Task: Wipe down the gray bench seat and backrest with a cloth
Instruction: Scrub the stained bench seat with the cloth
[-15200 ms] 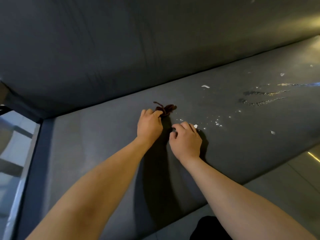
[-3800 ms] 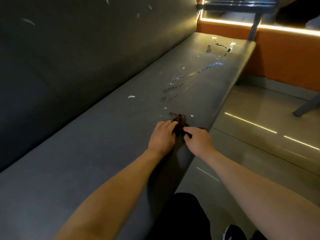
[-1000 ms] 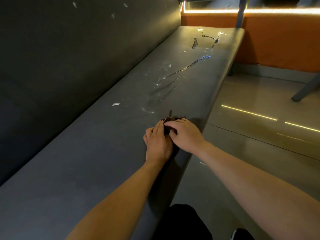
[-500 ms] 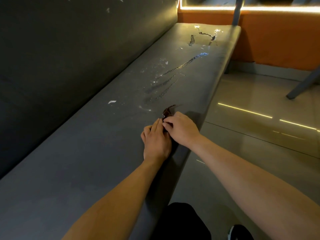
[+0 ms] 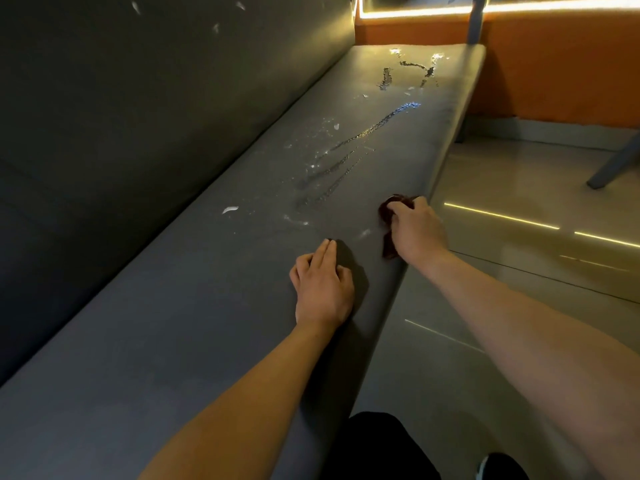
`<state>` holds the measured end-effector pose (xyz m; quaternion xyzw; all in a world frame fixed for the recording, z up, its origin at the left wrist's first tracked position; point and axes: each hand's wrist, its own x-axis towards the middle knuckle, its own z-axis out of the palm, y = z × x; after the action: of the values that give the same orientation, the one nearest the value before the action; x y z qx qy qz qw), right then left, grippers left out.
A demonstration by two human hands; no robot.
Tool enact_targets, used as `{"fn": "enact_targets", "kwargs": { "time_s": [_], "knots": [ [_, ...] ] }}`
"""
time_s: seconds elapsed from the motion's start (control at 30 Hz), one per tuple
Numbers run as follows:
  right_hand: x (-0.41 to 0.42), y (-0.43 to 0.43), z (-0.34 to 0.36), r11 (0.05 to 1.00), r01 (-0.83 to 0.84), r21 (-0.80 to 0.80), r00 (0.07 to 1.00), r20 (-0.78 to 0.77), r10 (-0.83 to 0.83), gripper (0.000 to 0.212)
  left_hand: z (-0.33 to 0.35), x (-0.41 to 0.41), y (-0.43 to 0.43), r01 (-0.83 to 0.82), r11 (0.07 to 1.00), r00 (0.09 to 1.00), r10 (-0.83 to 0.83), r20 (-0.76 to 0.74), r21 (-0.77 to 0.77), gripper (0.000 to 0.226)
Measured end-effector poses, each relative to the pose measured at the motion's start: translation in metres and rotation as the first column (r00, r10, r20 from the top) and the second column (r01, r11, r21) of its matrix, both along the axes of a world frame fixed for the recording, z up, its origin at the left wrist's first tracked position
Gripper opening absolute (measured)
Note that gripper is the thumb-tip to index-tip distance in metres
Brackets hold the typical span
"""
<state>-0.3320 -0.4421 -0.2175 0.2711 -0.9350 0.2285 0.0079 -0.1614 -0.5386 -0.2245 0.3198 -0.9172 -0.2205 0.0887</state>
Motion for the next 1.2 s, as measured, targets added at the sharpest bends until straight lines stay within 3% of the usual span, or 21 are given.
{"fn": "enact_targets", "kwargs": {
  "time_s": [0.1, 0.23, 0.3, 0.37, 0.53, 0.6, 0.8, 0.87, 1.03, 1.1, 1.2],
  "knots": [
    [0.017, -0.012, -0.004, 0.997, -0.015, -0.077, 0.999, 0.047, 0.019, 0.032, -0.002, -0.003, -0.001, -0.011, 1.000, 1.000, 0.011, 0.013, -0.004, 0.057],
    [0.045, -0.025, -0.002, 0.946, -0.316, -0.069, 0.946, 0.054, 0.320, 0.028, -0.005, -0.003, 0.000, -0.006, 1.000, 1.000, 0.006, -0.015, 0.008, 0.054],
    [0.046, -0.022, 0.001, 0.922, -0.388, -0.004, 0.921, 0.041, 0.387, 0.029, -0.006, -0.003, -0.001, -0.003, 1.000, 1.000, 0.004, -0.031, 0.008, 0.053],
    [0.036, -0.017, 0.003, 0.930, -0.362, 0.053, 0.932, 0.010, 0.362, 0.031, -0.006, -0.002, -0.003, 0.010, 1.000, 1.000, -0.010, -0.018, -0.009, 0.054],
    [-0.011, 0.001, -0.002, 0.999, -0.012, 0.047, 1.000, -0.018, 0.013, 0.031, -0.003, -0.002, -0.001, 0.009, 1.000, 1.000, -0.008, 0.017, -0.022, 0.055],
    [-0.001, -0.003, -0.003, 0.998, 0.040, 0.041, 0.999, 0.004, -0.040, 0.031, -0.004, -0.004, 0.000, -0.008, 0.999, 1.000, 0.009, 0.027, -0.034, 0.056],
    [0.066, -0.026, -0.001, 0.948, -0.319, 0.010, 0.948, -0.011, 0.319, 0.028, -0.007, -0.003, 0.000, 0.003, 1.000, 1.000, -0.003, 0.010, -0.017, 0.054],
    [0.054, -0.019, 0.002, 0.954, -0.296, 0.042, 0.953, -0.049, 0.298, 0.028, -0.007, -0.002, -0.001, 0.009, 1.000, 1.000, -0.009, 0.012, -0.025, 0.054],
    [0.000, 0.006, -0.004, 0.997, 0.058, 0.058, 0.997, -0.044, -0.056, 0.031, -0.005, -0.003, -0.001, -0.004, 1.000, 1.000, 0.005, 0.029, -0.021, 0.055],
    [0.012, -0.002, -0.004, 0.998, 0.029, 0.056, 0.999, -0.043, -0.027, 0.031, -0.005, -0.003, -0.001, -0.011, 1.000, 1.000, 0.011, 0.025, -0.003, 0.056],
    [0.048, -0.018, -0.001, 0.971, -0.237, -0.019, 0.972, -0.014, 0.237, 0.029, -0.006, -0.003, 0.000, -0.006, 1.000, 1.000, 0.006, 0.006, 0.014, 0.055]
  ]
}}
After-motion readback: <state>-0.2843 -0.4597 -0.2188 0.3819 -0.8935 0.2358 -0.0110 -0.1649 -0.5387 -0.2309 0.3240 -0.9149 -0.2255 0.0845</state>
